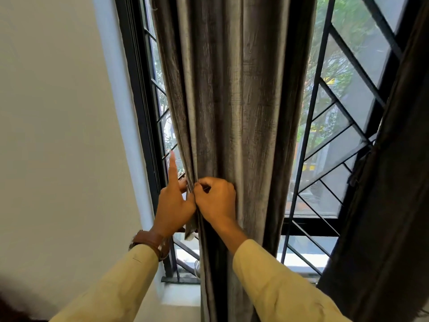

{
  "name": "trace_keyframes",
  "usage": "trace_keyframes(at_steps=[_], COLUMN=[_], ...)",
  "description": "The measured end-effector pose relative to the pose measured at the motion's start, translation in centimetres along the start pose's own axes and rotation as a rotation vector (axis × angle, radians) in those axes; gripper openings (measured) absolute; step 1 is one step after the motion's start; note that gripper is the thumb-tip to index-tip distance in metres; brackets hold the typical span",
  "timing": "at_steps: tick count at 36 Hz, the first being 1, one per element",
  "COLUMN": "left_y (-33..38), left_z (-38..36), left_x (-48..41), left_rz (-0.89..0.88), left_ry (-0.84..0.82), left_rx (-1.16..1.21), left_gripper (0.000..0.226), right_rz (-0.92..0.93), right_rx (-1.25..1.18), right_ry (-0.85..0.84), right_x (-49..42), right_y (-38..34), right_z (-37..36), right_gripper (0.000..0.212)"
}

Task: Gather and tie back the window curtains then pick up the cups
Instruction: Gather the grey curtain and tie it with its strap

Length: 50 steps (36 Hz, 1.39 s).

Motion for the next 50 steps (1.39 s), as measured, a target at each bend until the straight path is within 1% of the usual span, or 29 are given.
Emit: trace_keyframes(at_steps=[2, 3, 4, 6, 8, 10, 12, 14, 15, 17, 18, 19, 21, 22, 24, 25, 27, 29, 33, 38, 42, 46, 50], left_y=[-0.1, -0.2, -0.3, -0.2, 0.0, 0.0, 0.1, 0.1, 0.1, -0.2, -0.1, 0.0, 0.3, 0.5, 0.7, 0.7, 0.9, 1.0, 0.9, 1.0, 1.6, 2.0, 1.8], left_z=[0.0, 0.0, 0.1, 0.1, 0.1, 0.2, 0.2, 0.2, 0.2, 0.3, 0.4, 0.4, 0.4, 0.4, 0.5, 0.6, 0.6, 0.7, 0.9, 1.2, 1.1, 1.1, 1.2], left_x=[-0.3, -0.4, -0.4, -0.6, -1.0, -1.9, -2.7, -3.1, -3.1, -3.0, -2.8, -2.6, -2.2, -2.1, -2.0, -2.0, -2.0, -2.0, -1.9, -1.7, -1.5, -1.4, -1.3], left_rz=[0.016, 0.051, 0.107, 0.181, 0.199, 0.201, 0.197, 0.185, 0.189, 0.184, 0.17, 0.154, 0.131, 0.126, 0.117, 0.114, 0.117, 0.123, 0.138, 0.183, 0.202, 0.205, 0.219], left_ry=[-0.08, -0.101, -0.115, -0.14, -0.12, -0.042, 0.025, 0.043, 0.045, 0.049, 0.05, 0.044, 0.029, 0.023, 0.011, 0.005, -0.005, -0.012, -0.028, -0.081, -0.105, -0.113, -0.139], left_rx=[0.034, 0.07, 0.131, 0.247, 0.22, 0.022, -0.173, -0.247, -0.26, -0.285, -0.3, -0.309, -0.313, -0.316, -0.33, -0.332, -0.336, -0.342, -0.323, -0.249, -0.207, -0.175, -0.108], left_gripper=[0.052, 0.037, 0.031, 0.032, 0.032, 0.041, 0.045, 0.044, 0.044, 0.045, 0.045, 0.043, 0.04, 0.039, 0.04, 0.041, 0.043, 0.045, 0.043, 0.043, 0.044, 0.043, 0.044], right_rz=[0.007, 0.01, 0.015, 0.029, 0.034, 0.03, 0.031, 0.077, 0.128, 0.218, 0.233, 0.232, 0.17, 0.114, 0.004, -0.018, 0.01, 0.051, 0.064, 0.096, 0.15, 0.185, 0.183], right_rx=[-0.01, -0.007, 0.002, 0.01, 0.007, 0.027, 0.038, 0.076, 0.115, 0.153, 0.131, 0.093, -0.001, -0.043, -0.087, -0.077, -0.03, -0.016, 0.036, 0.08, -0.025, -0.097, -0.111], right_ry=[-0.012, -0.023, -0.034, -0.045, -0.053, -0.07, -0.094, -0.079, -0.027, 0.169, 0.269, 0.352, 0.453, 0.458, 0.407, 0.377, 0.333, 0.308, 0.265, 0.209, 0.089, -0.012, -0.034], right_x=[-0.1, -0.1, -0.1, -0.1, -0.1, 0.0, 0.2, 0.6, 1.0, 2.0, 2.7, 3.3, 4.1, 4.3, 4.2, 4.0, 3.7, 3.4, 2.5, 1.8, 1.6, 1.9, 1.6], right_y=[0.0, 0.0, 0.0, 0.2, 0.2, 0.1, -0.2, -0.6, -0.8, -1.1, -1.2, -1.0, -0.3, 0.2, 1.1, 1.6, 1.9, 1.8, 1.6, 0.9, 0.6, 0.5, 0.7], right_z=[0.0, 0.0, 0.1, 0.1, 0.1, 0.2, 0.4, 0.9, 1.3, 2.8, 3.6, 4.3, 5.6, 5.9, 5.8, 5.6, 4.8, 3.9, 2.5, 0.8, -0.3, -0.3, 0.1], right_gripper=[0.016, 0.016, 0.016, 0.017, 0.018, 0.021, 0.029, 0.037, 0.034, 0.016, 0.007, 0.005, 0.02, 0.028, 0.037, 0.036, 0.022, 0.017, 0.026, 0.018, 0.023, 0.017, 0.019])
Point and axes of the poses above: each hand's wrist, its own x-axis away from the middle knuckle, its own z-axis out of the back of the hand, y = z × x, the point moved 3 cm from there along -x, towards the middle knuckle, and after that the axes turned 4 degrees about -y, right-handed, at the moved point
